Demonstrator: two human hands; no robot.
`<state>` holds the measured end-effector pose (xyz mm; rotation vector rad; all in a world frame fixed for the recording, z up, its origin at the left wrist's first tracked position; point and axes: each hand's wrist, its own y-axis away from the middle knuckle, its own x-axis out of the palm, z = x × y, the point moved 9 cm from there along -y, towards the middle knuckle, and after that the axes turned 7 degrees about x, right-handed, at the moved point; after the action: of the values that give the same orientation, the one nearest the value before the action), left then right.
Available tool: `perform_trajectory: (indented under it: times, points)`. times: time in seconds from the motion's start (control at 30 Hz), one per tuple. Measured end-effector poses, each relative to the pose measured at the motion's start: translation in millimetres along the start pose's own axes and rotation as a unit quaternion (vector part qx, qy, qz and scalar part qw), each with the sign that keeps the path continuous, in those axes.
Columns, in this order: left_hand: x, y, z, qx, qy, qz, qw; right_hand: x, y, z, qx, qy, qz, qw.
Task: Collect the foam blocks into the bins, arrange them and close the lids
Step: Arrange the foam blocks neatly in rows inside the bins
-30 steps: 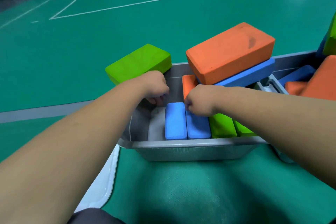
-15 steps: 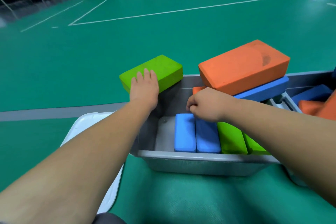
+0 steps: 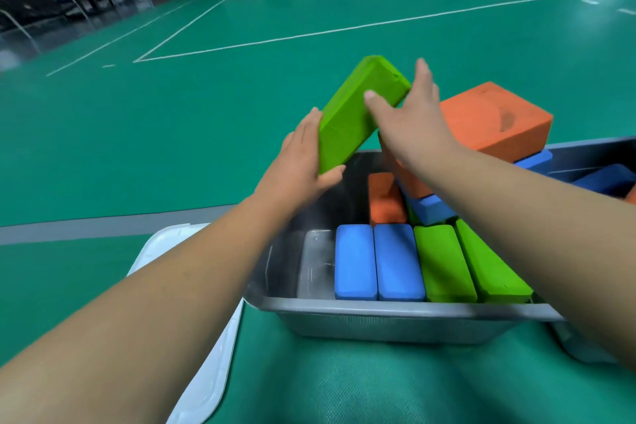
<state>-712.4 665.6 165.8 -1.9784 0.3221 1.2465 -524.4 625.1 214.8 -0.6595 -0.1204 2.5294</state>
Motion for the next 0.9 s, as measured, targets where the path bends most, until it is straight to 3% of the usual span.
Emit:
perform_trajectory:
  times: [0.1,0.23,0.37,0.6,0.77,0.9]
  points:
    - [14,9,-13,0.016,0.023,0.001,1.000,-12,-9,-2,-0.003,-0.014,0.007,1.000]
    - [38,18,3,-0.062,0.047,0.029,0.996,-4,-6,0,-0.067,0.091,0.034,0.993]
    - [64,23,17,-0.110,-0.003,0.104,0.988,31,8,2,-0.142,0.214,0.116,0.960]
    - [104,32,22,-0.137,0.013,0.222,0.965,61,28,-21,-0.175,0.339,0.207,0.901]
    - [131,64,36,-0.181,0.109,0.381,0.900,82,46,-27,-0.214,0.463,0.232,0.828]
    - [137,85,41,-0.237,0.205,0.425,0.850,89,56,-30,-0.225,0.527,0.196,0.796]
